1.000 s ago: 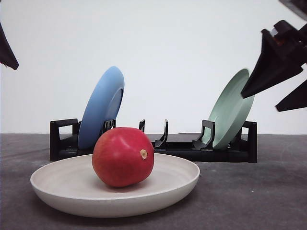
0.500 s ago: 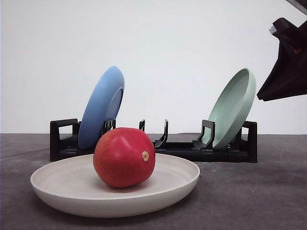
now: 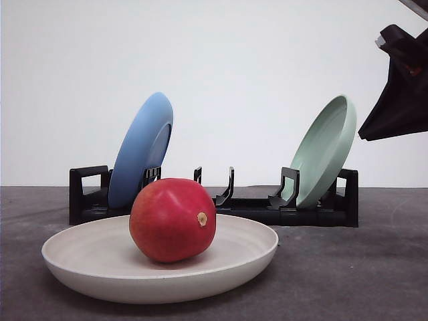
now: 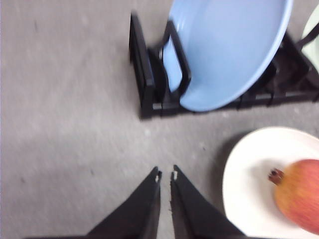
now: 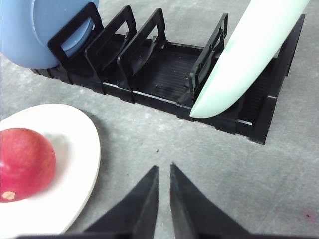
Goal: Place pomegranate in white plate
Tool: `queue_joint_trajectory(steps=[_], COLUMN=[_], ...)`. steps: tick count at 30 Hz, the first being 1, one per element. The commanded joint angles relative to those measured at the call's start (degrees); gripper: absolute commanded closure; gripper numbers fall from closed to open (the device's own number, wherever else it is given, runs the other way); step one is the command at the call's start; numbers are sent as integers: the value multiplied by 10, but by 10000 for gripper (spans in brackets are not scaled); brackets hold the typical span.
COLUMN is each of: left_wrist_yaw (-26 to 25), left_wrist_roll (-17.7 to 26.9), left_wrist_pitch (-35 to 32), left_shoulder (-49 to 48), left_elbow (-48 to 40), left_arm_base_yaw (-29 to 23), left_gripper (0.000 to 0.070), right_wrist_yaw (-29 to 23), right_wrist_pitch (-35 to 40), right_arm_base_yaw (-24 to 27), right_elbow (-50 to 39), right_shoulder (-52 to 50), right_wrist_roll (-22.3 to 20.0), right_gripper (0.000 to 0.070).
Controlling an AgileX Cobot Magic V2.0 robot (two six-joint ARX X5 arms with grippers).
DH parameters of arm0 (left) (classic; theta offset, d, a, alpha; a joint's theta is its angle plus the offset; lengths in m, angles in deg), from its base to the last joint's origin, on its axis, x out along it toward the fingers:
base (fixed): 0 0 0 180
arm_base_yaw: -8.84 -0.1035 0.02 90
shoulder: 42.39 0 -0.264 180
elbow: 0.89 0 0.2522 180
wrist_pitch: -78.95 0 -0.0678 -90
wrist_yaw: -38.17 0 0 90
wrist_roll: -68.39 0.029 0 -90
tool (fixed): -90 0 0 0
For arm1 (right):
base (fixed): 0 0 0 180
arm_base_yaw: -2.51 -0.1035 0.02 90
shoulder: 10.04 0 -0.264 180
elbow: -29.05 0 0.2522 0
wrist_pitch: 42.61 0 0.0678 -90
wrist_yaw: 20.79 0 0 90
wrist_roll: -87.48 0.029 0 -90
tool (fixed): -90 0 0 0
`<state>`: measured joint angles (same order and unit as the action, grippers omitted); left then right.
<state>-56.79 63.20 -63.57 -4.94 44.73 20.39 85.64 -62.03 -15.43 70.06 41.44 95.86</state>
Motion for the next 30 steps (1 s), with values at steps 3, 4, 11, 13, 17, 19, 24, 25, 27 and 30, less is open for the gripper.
queue_joint_trajectory(steps=[3,4,11,13,17,19,24,25,27,30], left_wrist_yaw=[31,43,57,57,59,59,58,58,58,57], left_wrist_roll=[12,10,-11,-12,-11,-11,-1,3,15,33], left_wrist_pitch=[-62,-74,-90,-73,-51,-54,-57,-56,-60,-75], left_shoulder=[-85,-110,-263,-301,-353,-370,-373,-373,-373,-373], left_elbow=[-67,-88,-200,-218,-243,-255,-279,-284,-287,-292], left_arm_base_yaw=[-29,-39,-89,-102,-120,-125,-127,-128,-128,-128], left_gripper=[683,683,683,683,683,683,683,683,683,683], right_wrist_yaw=[0,0,0,1,0,0,0,0,1,0], right_wrist_pitch=[6,6,6,6,6,6,7,7,7,10], right_arm_base_yaw=[-2,-2,-2,-2,-2,-2,-2,-2,-2,-2], right_elbow=[1,1,1,1,1,1,1,1,1,1], right_shoulder=[5,5,5,5,5,5,5,5,5,5], right_wrist_roll=[0,0,0,0,0,0,0,0,0,0], right_gripper=[663,663,663,663,663,663,663,663,663,663])
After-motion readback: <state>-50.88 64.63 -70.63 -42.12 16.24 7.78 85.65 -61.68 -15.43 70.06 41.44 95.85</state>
